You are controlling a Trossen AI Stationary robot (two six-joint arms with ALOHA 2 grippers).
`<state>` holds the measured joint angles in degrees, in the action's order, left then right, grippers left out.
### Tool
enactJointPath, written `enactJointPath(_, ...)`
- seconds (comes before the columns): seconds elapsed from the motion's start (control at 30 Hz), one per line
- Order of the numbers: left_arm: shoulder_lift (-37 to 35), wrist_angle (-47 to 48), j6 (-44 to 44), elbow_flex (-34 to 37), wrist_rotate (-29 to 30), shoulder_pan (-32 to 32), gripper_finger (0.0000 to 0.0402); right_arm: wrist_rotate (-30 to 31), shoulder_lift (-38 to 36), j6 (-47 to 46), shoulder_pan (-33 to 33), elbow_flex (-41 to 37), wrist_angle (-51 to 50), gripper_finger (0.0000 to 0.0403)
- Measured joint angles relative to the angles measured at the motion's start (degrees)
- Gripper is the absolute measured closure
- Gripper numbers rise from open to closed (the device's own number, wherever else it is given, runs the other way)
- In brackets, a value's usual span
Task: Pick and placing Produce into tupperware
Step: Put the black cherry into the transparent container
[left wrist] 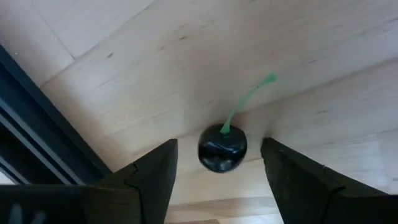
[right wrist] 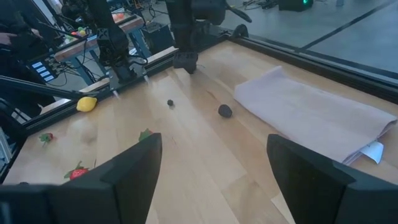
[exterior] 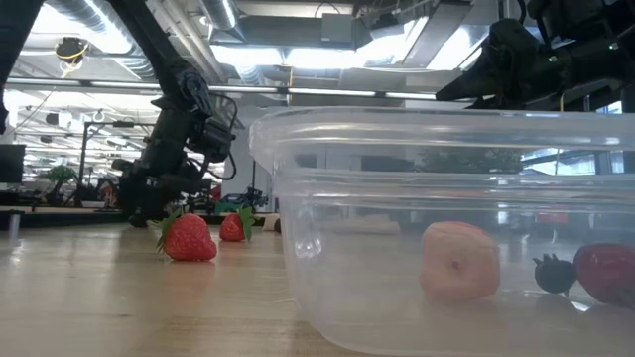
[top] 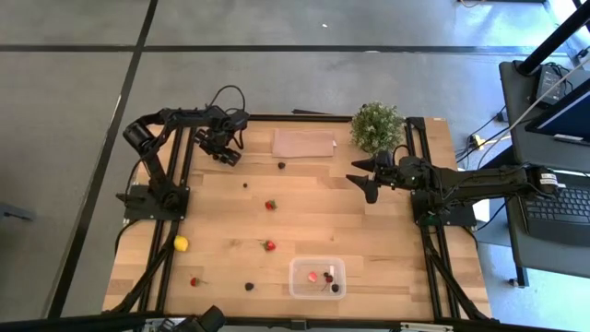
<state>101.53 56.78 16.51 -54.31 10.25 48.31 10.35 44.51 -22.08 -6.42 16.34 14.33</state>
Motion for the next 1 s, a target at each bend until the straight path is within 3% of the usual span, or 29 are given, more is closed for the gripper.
enactJointPath(0.5, 0.2, -1.5, -0.6, 0.2, 0.3, 0.0, 0.0178, 0.0, 0.0, -0.2, 0.0, 0.0, 0.0, 0.0111)
enactJointPath(1.0, 0.3, -2.2, -1.9, 0.3, -0.5, -0.4, 0.0295, 0.0, 0.0, 0.0, 0.0, 0.0, 0.0, 0.0111)
